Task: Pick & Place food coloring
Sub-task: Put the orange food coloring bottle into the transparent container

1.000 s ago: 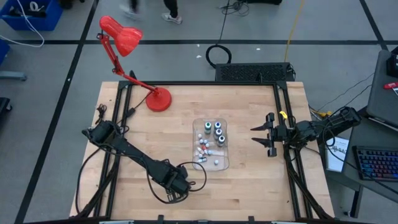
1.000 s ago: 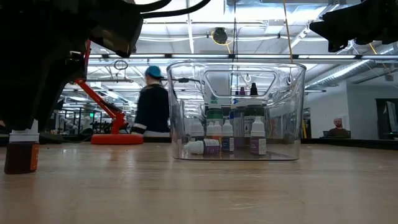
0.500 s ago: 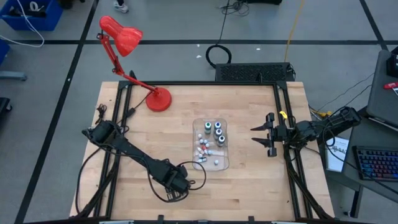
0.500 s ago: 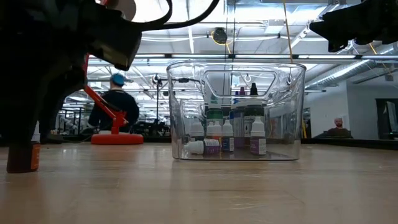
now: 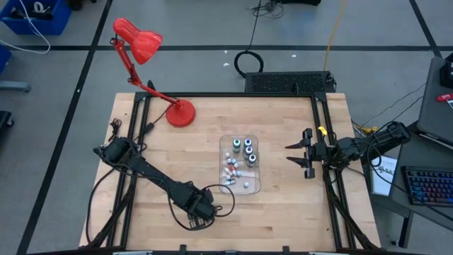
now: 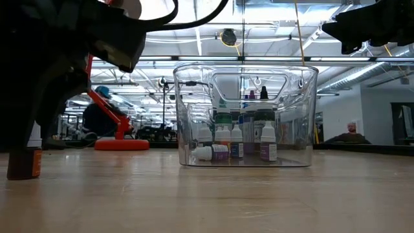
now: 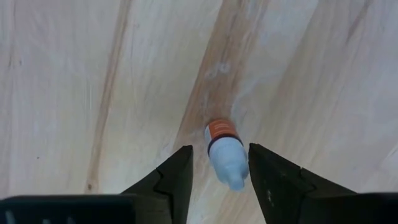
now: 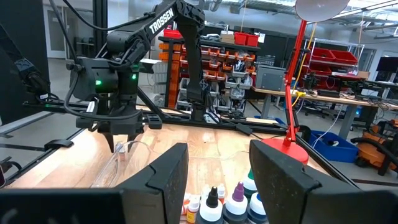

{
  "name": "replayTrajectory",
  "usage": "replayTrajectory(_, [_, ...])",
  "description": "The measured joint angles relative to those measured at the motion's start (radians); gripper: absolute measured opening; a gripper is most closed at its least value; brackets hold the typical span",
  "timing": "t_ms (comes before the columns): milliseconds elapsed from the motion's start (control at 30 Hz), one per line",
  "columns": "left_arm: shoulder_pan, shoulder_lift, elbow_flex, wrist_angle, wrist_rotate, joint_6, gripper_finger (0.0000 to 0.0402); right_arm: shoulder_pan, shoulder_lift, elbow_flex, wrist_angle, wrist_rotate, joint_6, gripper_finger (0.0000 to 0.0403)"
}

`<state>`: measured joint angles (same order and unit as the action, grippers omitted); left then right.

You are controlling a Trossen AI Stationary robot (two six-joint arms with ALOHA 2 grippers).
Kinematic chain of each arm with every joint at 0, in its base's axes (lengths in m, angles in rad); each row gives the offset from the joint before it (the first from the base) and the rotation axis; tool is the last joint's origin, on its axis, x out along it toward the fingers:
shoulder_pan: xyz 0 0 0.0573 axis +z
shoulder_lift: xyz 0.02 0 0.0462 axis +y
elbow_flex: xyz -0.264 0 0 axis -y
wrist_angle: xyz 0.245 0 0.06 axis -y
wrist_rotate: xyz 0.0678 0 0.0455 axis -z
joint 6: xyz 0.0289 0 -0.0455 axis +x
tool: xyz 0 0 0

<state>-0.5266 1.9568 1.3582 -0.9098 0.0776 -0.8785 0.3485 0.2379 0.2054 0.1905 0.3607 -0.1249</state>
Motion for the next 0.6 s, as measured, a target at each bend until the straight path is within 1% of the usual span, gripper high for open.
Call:
replayTrajectory(100, [0.000, 0.000, 0.000, 0.000, 0.000, 0.008, 0.0134, 0.000, 0.000, 0.000, 0.000, 0.000, 0.000, 0.0160])
replayTrajectory(267, [0.009, 0.000, 0.001, -0.001, 0.003, 0.044, 0.0060, 0.000, 0.000, 0.000, 0.000, 0.000, 0.000, 0.0160])
replayTrajectory(433, [0.057, -0.009, 0.018, -0.002, -0.010, 0.092, 0.0059, 0.000, 0.000, 0.000, 0.008, 0.000, -0.001, 0.0160])
replayTrajectory(500, [0.072, -0.023, 0.047, -0.018, -0.032, 0.115, 0.0059, 0.000, 0.000, 0.000, 0.007, 0.000, -0.003, 0.0160])
replayTrajectory(600, [0.083, -0.054, 0.119, -0.073, -0.076, 0.194, 0.0059, 0.000, 0.000, 0.000, 0.007, 0.000, -0.005, 0.0160])
